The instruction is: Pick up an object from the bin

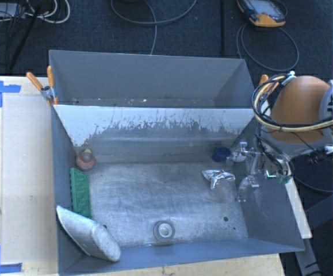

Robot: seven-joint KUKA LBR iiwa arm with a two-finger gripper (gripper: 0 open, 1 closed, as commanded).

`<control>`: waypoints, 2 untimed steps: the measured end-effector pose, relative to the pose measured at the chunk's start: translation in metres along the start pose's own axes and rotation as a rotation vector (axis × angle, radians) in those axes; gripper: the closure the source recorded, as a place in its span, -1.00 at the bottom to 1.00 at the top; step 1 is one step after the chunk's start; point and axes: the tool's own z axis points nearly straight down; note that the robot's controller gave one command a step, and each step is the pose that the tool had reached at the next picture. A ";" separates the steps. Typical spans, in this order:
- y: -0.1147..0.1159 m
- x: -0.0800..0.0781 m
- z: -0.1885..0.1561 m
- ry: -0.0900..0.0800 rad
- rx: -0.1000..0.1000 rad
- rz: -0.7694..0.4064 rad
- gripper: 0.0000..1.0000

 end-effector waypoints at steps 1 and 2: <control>-0.004 -0.033 0.062 -0.007 0.001 -0.056 -1.00; -0.004 -0.034 0.059 -0.015 0.003 -0.059 1.00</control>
Offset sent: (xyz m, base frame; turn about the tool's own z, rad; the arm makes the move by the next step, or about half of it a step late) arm 0.0307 -0.0052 -0.0627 -0.0562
